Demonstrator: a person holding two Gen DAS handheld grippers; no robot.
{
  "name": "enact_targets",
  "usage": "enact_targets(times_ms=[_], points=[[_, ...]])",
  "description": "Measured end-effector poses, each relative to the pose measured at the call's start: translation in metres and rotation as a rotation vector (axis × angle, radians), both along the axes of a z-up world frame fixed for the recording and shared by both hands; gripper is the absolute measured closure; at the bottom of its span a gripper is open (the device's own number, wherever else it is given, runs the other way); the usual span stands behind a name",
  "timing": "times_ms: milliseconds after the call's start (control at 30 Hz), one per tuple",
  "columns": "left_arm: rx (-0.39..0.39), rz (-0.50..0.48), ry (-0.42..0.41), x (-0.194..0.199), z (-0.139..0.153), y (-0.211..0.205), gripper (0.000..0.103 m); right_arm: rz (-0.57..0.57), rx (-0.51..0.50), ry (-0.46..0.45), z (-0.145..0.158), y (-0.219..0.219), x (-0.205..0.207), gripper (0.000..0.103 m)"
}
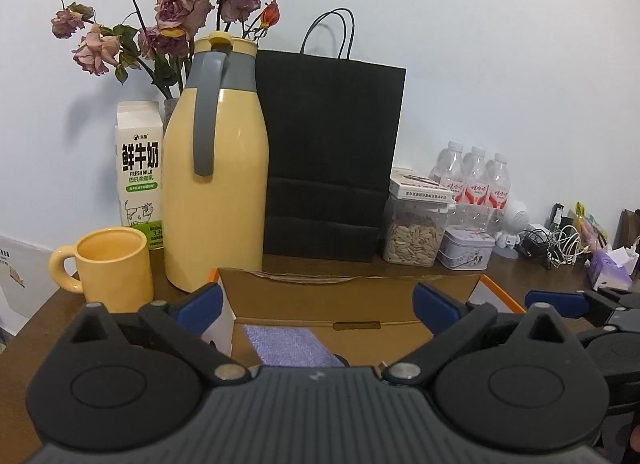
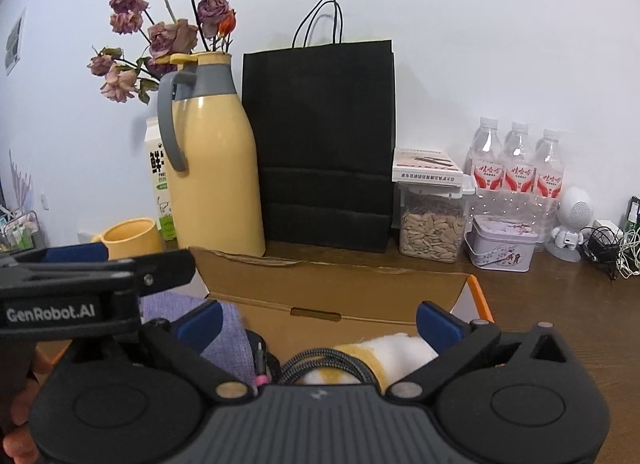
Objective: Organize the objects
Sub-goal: 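Carry the braided cable and white cap into the box and open both grippers, then withdraw both grippers from the box back over the table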
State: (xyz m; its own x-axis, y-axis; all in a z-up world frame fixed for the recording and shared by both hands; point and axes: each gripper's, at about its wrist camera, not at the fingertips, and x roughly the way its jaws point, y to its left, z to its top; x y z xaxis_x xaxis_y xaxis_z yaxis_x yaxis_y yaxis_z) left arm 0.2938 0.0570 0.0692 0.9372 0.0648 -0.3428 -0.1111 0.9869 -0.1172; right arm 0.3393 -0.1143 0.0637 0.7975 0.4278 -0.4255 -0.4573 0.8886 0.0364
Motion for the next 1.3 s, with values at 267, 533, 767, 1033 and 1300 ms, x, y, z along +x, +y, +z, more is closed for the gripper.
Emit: enact_targets(times_ms=[267,533,767,1033,1300], points=[[0.005,0.001,-0.003,-0.002,0.001,-0.002,0.000,-0.007,-0.006,-0.018,0.002,-0.003,-0.005,0.000],[0.005,-0.022,-0.062,-0.023,0.016,-0.006,0.000,-0.012,0.007,-0.064,0.010,-0.013,-0.022,0.000],[0.029,-0.053,-0.128,-0.056,0.028,-0.016,0.000,-0.022,0.026,-0.115,0.015,-0.029,-0.052,0.000],[0.019,-0.051,-0.099,-0.093,0.020,-0.015,0.000,-0.034,0.036,-0.135,0.014,-0.053,-0.091,0.000],[0.053,-0.033,-0.024,-0.128,-0.001,-0.009,0.000,-0.052,0.007,-0.105,0.000,-0.082,-0.131,0.000]])
